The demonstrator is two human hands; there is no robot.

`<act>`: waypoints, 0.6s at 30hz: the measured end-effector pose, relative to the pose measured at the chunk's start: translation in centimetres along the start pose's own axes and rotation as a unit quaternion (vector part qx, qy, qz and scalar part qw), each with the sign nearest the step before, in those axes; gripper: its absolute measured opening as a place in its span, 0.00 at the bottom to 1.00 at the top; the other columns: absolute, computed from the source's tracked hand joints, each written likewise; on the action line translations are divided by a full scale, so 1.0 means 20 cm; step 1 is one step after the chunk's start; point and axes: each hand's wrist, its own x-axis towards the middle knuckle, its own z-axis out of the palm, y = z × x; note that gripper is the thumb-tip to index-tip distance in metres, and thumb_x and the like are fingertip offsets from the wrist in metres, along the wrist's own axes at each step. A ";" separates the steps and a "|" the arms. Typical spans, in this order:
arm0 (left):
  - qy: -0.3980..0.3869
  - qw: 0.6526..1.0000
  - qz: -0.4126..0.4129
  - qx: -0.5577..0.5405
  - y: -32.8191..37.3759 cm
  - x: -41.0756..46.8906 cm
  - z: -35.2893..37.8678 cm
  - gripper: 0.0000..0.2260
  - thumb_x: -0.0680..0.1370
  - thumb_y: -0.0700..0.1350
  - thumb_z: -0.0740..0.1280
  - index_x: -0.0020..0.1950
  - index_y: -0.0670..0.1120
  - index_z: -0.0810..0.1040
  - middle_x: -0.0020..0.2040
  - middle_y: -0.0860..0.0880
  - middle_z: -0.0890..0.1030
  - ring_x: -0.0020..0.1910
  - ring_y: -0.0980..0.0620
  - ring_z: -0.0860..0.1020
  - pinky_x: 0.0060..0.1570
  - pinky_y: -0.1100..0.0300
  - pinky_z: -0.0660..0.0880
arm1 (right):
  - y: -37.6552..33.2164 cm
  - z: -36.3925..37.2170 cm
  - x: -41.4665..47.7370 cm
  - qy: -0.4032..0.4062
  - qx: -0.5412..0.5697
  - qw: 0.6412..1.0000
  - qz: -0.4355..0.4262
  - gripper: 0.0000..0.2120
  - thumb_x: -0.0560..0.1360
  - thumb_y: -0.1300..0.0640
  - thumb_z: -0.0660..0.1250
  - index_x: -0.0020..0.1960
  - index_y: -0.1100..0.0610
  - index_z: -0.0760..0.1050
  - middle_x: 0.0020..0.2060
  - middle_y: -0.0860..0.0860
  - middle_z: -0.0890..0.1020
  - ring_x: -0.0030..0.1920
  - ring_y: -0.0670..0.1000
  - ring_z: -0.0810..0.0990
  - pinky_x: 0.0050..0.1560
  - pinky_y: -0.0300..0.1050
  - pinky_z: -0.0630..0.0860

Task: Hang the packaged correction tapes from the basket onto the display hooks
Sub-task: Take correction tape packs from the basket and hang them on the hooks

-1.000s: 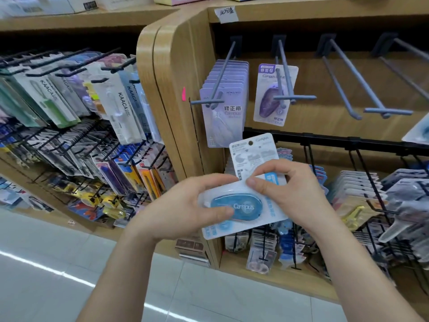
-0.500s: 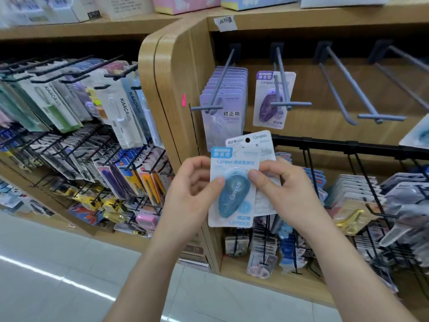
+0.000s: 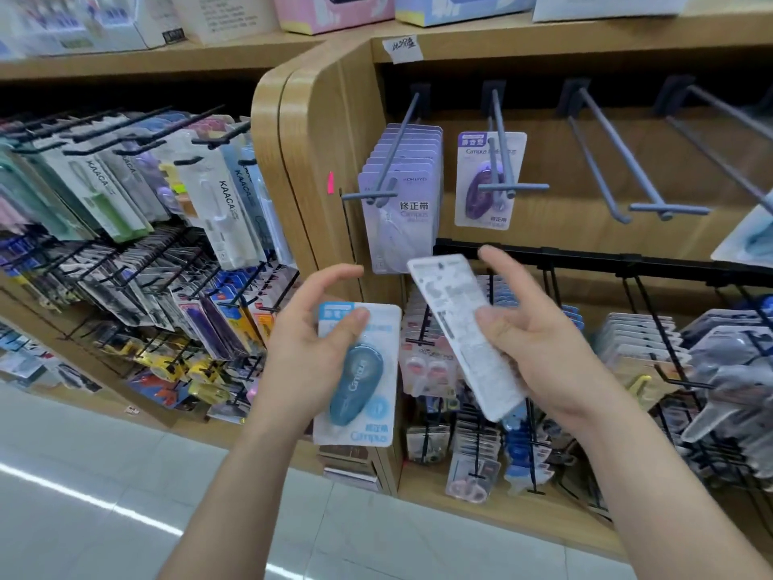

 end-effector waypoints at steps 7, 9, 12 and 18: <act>-0.182 0.981 0.027 0.060 0.07 0.02 0.01 0.12 0.77 0.36 0.69 0.46 0.54 0.85 0.43 0.58 0.85 0.44 0.61 0.81 0.44 0.67 0.75 | 0.02 0.07 0.02 -0.161 0.019 0.983 0.085 0.12 0.74 0.52 0.65 0.51 0.47 0.85 0.39 0.61 0.77 0.34 0.56 0.74 0.24 0.37 0.69; -0.167 0.982 0.012 0.087 0.06 0.02 0.00 0.08 0.77 0.40 0.70 0.44 0.52 0.84 0.40 0.53 0.84 0.39 0.57 0.80 0.38 0.60 0.76 | 0.04 0.04 0.03 -0.152 -0.025 0.985 0.077 0.13 0.75 0.45 0.62 0.49 0.44 0.85 0.45 0.55 0.83 0.43 0.57 0.78 0.35 0.40 0.75; -0.159 0.969 0.005 0.191 0.05 0.05 -0.03 0.07 0.79 0.46 0.69 0.42 0.55 0.82 0.31 0.58 0.80 0.28 0.62 0.73 0.31 0.65 0.68 | 0.07 -0.06 0.05 -0.151 -0.043 0.985 0.067 0.25 0.74 0.32 0.57 0.57 0.45 0.84 0.57 0.47 0.84 0.60 0.51 0.82 0.61 0.49 0.75; -0.137 0.969 -0.014 0.205 0.05 0.07 -0.02 0.07 0.78 0.51 0.69 0.41 0.52 0.80 0.25 0.60 0.75 0.22 0.60 0.68 0.26 0.65 0.63 | 0.06 -0.11 0.07 -0.156 -0.305 0.939 0.002 0.23 0.78 0.38 0.62 0.55 0.57 0.82 0.52 0.56 0.85 0.48 0.53 0.80 0.57 0.58 0.76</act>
